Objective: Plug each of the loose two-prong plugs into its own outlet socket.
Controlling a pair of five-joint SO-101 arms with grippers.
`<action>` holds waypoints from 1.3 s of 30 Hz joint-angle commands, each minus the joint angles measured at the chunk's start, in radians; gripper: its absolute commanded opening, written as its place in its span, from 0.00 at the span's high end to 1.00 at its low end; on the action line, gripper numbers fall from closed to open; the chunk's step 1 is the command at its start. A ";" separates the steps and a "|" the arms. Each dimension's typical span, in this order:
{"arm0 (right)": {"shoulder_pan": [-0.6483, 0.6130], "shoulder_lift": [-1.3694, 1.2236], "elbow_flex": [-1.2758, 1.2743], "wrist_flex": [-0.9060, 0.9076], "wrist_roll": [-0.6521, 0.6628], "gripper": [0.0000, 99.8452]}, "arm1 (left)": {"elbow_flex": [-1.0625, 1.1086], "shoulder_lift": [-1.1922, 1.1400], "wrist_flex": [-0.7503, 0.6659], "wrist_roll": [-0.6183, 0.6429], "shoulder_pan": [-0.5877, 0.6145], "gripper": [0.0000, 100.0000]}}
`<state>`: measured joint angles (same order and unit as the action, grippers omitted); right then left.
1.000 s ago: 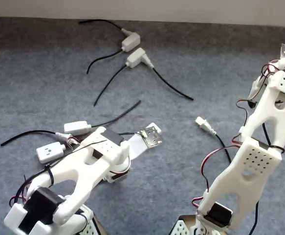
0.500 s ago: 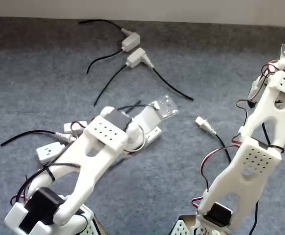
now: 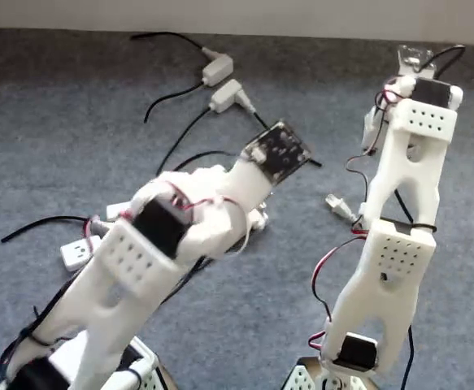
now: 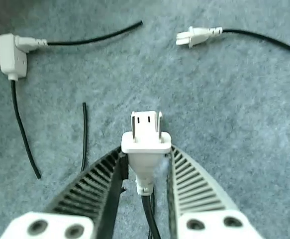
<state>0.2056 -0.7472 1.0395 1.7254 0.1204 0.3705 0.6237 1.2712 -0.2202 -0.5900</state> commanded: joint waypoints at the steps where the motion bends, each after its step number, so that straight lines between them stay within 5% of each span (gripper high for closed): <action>1: -0.048 0.065 0.110 0.036 0.008 0.84 | 0.147 0.200 -0.166 0.008 -0.012 0.99; 9: -0.122 0.071 0.128 0.038 0.008 0.84 | 0.613 0.501 -0.658 0.273 -0.005 0.99; 24: -0.205 0.209 0.260 0.041 0.008 0.84 | 1.262 0.714 -1.629 0.292 -0.010 0.99; 39: -0.490 0.924 -0.193 0.038 -0.101 0.84 | 1.300 0.711 -1.676 0.293 -0.010 0.99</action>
<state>-0.1657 -0.0951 0.9766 1.7254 0.0361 1.6732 1.3218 -0.3736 0.0637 -0.5915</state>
